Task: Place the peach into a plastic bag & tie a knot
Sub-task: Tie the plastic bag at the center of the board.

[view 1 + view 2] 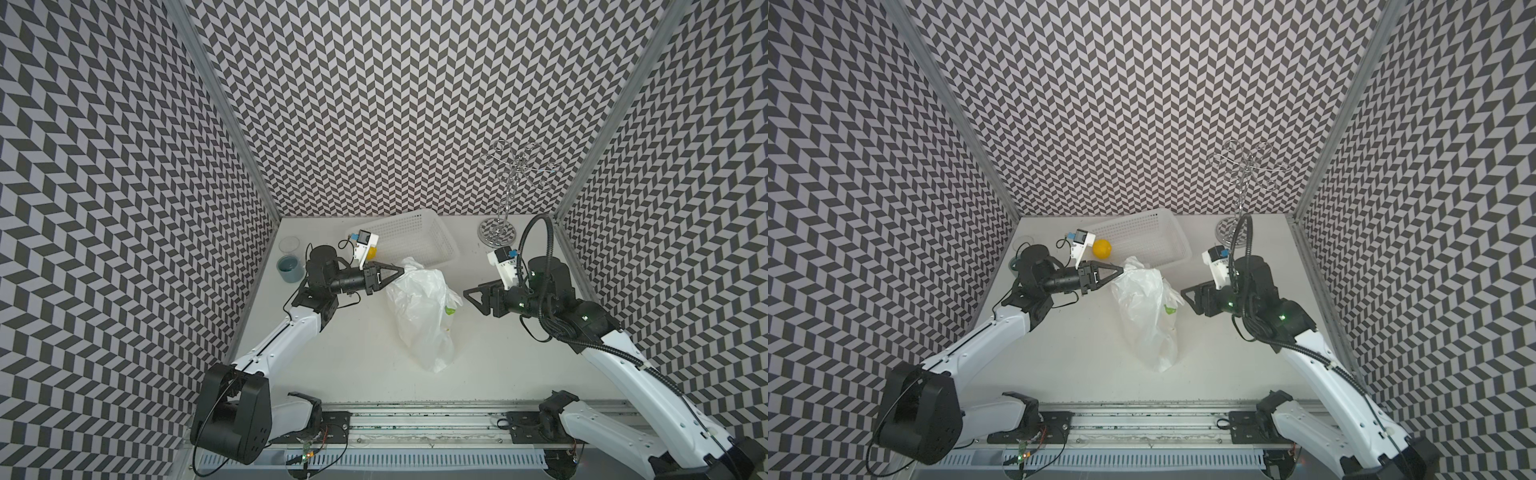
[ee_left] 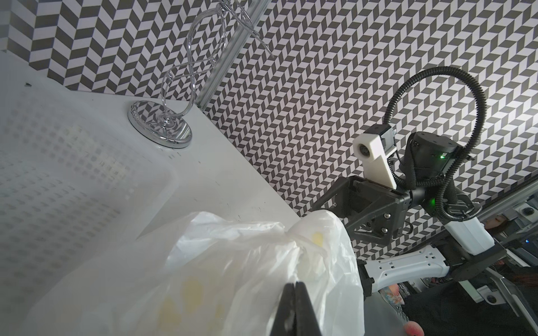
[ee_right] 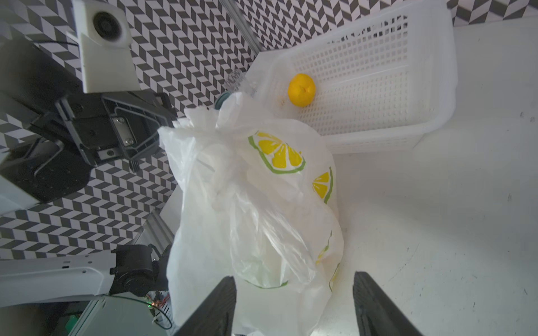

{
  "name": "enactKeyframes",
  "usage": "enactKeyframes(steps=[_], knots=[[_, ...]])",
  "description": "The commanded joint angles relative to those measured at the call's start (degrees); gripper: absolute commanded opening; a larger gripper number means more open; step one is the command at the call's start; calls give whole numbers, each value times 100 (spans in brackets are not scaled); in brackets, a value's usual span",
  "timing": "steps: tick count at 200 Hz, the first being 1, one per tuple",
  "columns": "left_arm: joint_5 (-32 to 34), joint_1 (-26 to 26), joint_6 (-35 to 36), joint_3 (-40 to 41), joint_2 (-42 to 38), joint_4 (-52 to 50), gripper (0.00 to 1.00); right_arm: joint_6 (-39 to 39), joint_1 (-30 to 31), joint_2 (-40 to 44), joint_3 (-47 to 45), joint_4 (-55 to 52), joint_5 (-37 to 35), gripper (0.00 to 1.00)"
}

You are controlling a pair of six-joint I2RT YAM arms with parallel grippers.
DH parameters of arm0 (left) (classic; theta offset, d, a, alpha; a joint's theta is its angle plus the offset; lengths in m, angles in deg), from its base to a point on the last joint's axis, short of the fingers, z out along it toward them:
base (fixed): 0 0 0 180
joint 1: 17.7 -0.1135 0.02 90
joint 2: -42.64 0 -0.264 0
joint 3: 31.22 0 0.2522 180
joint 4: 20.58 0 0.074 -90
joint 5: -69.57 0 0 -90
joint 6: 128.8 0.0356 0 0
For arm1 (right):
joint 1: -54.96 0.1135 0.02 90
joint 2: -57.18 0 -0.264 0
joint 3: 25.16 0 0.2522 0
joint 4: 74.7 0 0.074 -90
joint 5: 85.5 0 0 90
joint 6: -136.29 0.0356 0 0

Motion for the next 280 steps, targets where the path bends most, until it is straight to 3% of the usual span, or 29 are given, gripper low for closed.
enactKeyframes(steps=[1, 35, 66, 149, 197, 213, 219, 236, 260, 280], knots=[[-24, -17, 44, -49, -49, 106, 0, 166, -18, -80, -188, 39, 92, 64], [-35, -9, 39, 8, -135, 88, 0, 174, -17, -539, -196, 556, 820, 62], [-28, -8, 57, 38, -189, 53, 0, -83, -3, -879, -166, 406, 1138, 57], [-22, 54, 57, 30, -195, 58, 0, -138, 63, -1151, -120, 684, 1289, 48], [-8, 72, 74, 46, -174, 30, 0, -44, 60, -1183, -108, 835, 1332, 25], [14, 56, 113, 26, -158, -48, 0, 21, 63, -1140, -117, 881, 1347, 8], [89, 1, 169, -6, -166, -180, 0, 42, 44, -1128, -109, 853, 1305, 0], [337, -430, 239, 41, -266, -575, 0, 223, -199, -988, -344, 868, 1128, 0], [783, -1135, 654, 268, -464, -1422, 0, 408, -1016, -770, -878, 918, 1035, 0], [869, -1256, 427, 524, -575, -1277, 0, 498, -1278, -693, -1034, 1021, 882, 0]])
